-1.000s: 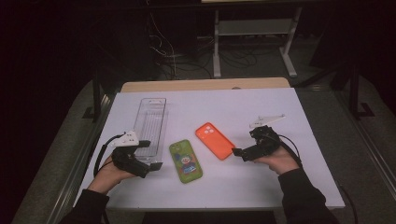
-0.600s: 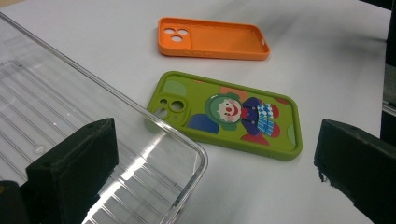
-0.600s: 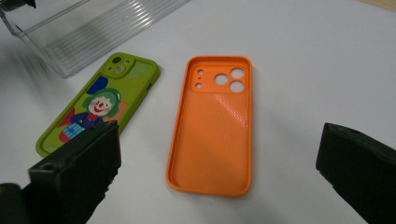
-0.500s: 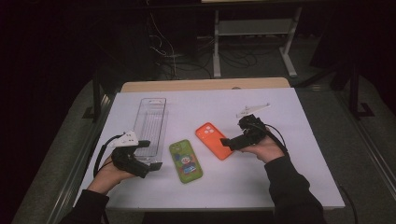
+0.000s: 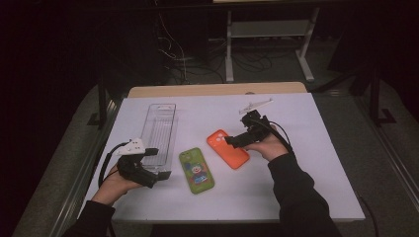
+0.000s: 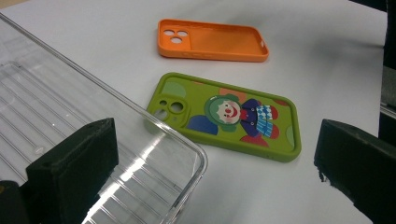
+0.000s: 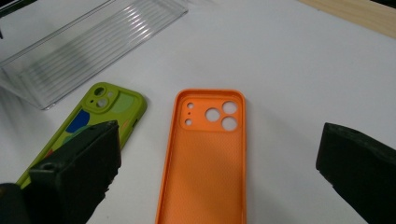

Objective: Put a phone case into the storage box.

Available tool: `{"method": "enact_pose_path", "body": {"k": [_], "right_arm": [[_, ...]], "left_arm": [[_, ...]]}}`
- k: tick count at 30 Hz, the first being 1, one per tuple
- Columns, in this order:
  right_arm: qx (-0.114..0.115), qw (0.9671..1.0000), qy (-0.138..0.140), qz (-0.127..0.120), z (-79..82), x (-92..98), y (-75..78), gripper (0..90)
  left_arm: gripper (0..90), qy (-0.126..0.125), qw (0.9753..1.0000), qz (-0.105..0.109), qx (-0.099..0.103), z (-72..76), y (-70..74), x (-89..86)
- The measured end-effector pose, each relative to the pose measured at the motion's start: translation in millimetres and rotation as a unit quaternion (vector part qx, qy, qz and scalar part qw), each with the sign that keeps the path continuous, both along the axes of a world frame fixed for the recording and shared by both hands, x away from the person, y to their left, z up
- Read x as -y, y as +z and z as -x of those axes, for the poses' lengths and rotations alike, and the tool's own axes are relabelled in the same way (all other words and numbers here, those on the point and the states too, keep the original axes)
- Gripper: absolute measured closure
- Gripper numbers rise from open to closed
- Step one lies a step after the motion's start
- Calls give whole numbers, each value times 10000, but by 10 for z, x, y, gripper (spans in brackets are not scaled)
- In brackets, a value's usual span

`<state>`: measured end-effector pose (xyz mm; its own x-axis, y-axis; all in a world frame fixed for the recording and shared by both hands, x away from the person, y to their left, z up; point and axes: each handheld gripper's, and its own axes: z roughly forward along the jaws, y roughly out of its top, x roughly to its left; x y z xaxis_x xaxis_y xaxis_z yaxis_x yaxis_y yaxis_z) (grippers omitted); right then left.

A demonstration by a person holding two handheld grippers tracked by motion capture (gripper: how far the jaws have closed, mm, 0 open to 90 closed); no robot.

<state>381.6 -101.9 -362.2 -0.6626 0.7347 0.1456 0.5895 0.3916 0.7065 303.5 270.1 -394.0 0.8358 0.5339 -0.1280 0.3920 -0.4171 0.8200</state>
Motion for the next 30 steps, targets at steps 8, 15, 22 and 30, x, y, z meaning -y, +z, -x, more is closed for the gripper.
{"method": "enact_pose_path", "body": {"k": [8,15,22,30], "right_arm": [[1,9998,-151,160,-135,-130,-20,0],[-101,9992,-140,368,-188,-226,-130,0],[-242,9980,-96,573,-211,-319,-253,0],[-428,9966,-70,698,-222,-406,-415,0]], "left_arm": [[0,20,10000,16,-10,1,2,-6],[0,12,10000,10,-7,1,2,-6],[0,3,10000,10,15,1,5,-8],[0,-9,10000,0,1,4,2,-8]]}}
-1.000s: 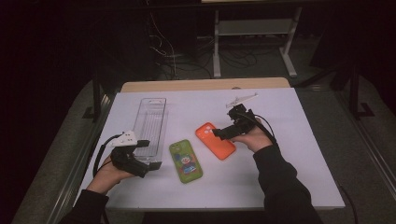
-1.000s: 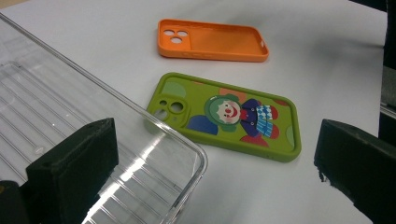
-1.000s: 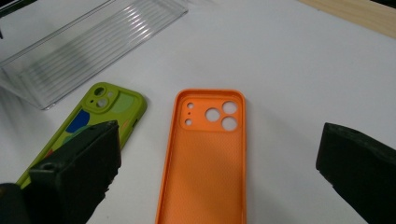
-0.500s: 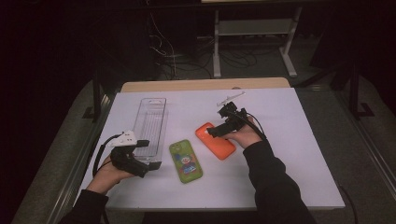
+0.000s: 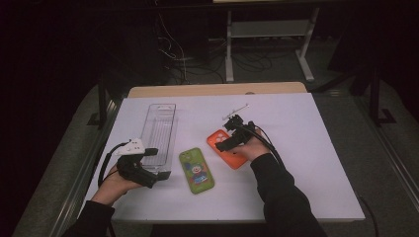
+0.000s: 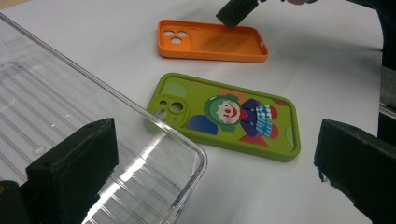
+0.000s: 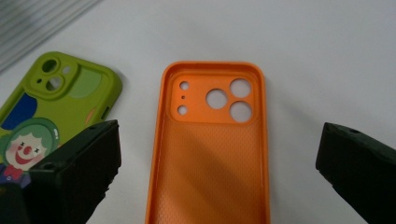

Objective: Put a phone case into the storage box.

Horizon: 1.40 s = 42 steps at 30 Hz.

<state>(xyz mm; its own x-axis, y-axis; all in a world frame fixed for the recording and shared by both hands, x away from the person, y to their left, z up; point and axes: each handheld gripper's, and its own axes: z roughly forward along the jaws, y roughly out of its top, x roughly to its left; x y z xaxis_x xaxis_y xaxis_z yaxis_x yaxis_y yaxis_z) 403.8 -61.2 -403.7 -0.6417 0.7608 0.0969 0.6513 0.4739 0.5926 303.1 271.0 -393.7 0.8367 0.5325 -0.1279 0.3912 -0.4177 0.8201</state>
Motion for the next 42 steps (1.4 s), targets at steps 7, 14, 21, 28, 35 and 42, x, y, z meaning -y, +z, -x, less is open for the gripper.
{"method": "enact_pose_path", "body": {"k": [7,14,21,28,35,42], "right_arm": [[-127,9998,55,140,-16,-47,-134,0],[-283,9994,21,180,-1,-75,-243,21],[-329,9989,51,317,18,-105,-323,65],[-204,9985,48,500,46,-100,-363,114],[-165,9982,77,570,56,-105,-365,129],[-143,9983,35,557,69,-102,-367,145]], "left_arm": [[0,6,10000,-9,1,-1,-2,0],[0,20,10000,34,-2,1,-3,-4],[0,52,9999,69,-54,7,-8,1],[0,48,10000,54,-51,6,-8,-1],[0,48,10000,29,-56,5,-9,0],[0,43,10000,19,-55,6,-11,2]]}}
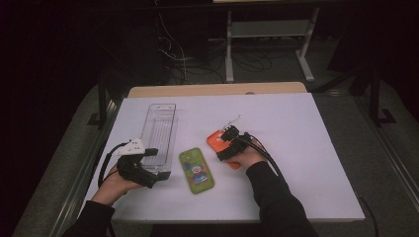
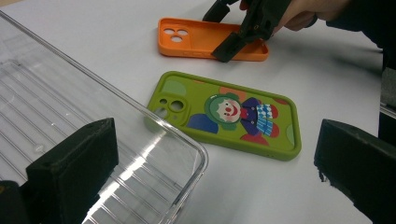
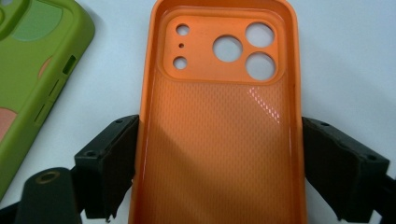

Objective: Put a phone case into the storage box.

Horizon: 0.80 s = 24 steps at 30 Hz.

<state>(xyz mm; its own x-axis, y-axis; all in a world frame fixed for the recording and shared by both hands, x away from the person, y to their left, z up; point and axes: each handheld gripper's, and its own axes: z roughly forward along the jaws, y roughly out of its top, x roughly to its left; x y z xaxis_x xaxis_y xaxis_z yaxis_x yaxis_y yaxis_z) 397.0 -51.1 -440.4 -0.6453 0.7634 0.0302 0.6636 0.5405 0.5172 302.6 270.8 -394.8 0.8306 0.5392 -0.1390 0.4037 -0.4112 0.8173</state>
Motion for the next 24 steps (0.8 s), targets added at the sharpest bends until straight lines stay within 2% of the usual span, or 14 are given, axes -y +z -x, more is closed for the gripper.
{"method": "enact_pose_path", "body": {"k": [6,9,12,15,19,23,24], "right_arm": [[2,10000,-7,-32,-3,7,3,150],[21,9999,155,8,-7,25,39,150],[68,9998,180,9,-7,42,93,150],[51,9997,218,-65,-5,124,213,150],[10,9994,332,-72,-7,247,303,150],[-10,9991,407,-126,0,354,362,150],[0,9988,462,-140,3,391,377,150]], "left_arm": [[0,0,10000,7,-7,-1,0,0],[0,-8,10000,21,2,-8,-4,0],[0,-19,10000,5,31,-13,-1,-6],[0,-17,10000,15,47,-15,7,-5],[0,-125,9999,-30,-35,-56,48,34],[0,-188,9998,-76,-7,-103,109,64],[0,-179,9998,-31,-47,-113,135,83]]}}
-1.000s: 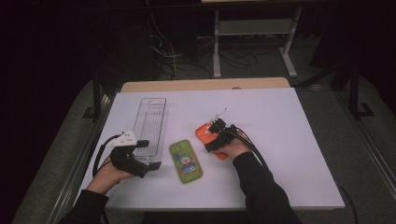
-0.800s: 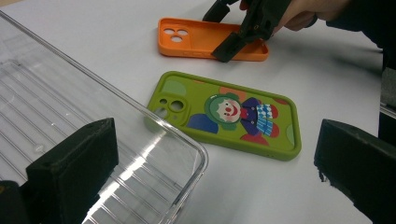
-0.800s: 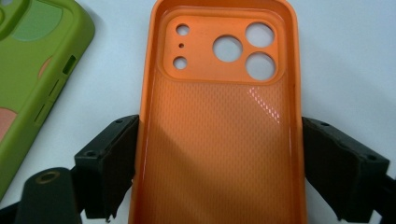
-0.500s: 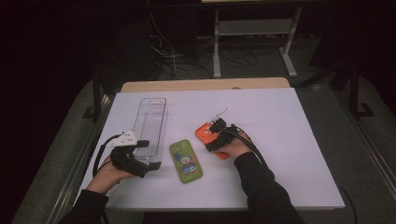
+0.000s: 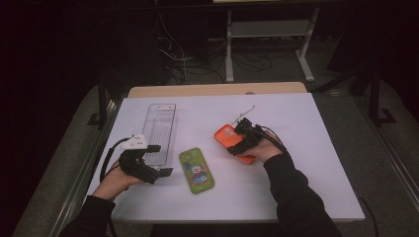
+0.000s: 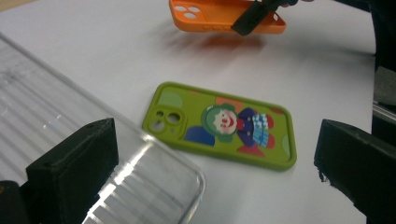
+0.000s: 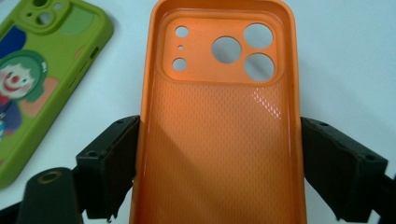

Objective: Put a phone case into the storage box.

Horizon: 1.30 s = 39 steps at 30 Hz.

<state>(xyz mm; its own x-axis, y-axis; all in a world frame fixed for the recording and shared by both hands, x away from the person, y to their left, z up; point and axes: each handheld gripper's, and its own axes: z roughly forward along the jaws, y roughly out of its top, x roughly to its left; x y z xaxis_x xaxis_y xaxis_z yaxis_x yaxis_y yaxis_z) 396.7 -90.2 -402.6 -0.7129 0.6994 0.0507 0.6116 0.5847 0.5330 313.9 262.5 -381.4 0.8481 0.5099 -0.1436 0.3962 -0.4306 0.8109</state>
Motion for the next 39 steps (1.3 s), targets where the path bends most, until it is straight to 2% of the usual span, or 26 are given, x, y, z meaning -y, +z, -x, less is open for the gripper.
{"method": "enact_pose_path", "body": {"k": [1,7,9,16,18,23,31,32,35,36,37,39], "right_arm": [[-11,10000,61,-65,17,63,41,150],[35,9995,254,-175,67,210,129,150],[52,9993,273,-237,86,257,153,150],[100,9991,301,-277,149,430,207,150],[111,9991,323,-267,169,486,220,149],[155,9993,149,-312,190,670,251,150],[166,9990,-80,-414,187,898,246,150],[148,9990,-99,-422,188,908,240,150],[145,9992,-9,-384,189,925,221,150],[133,9993,64,-356,195,919,209,149],[125,9994,105,-317,198,913,204,150],[76,9994,227,-241,210,896,189,149]], "left_arm": [[0,-33,10000,-12,-2,-39,55,41],[0,-157,9998,-76,112,-151,179,184],[0,-196,9997,-10,120,-201,222,268],[0,-414,9990,36,161,-361,278,577],[0,-515,9985,42,151,-399,282,684],[0,-676,9976,24,140,-504,267,925],[0,-1020,9946,-155,84,-578,171,1209],[0,-1087,9937,-264,79,-572,161,1235],[0,-1264,9910,-429,95,-548,143,1278],[0,-1250,9914,-382,87,-538,132,1291],[0,-1303,9903,-468,96,-537,130,1293],[0,-1327,9899,-495,59,-514,117,1309]]}}
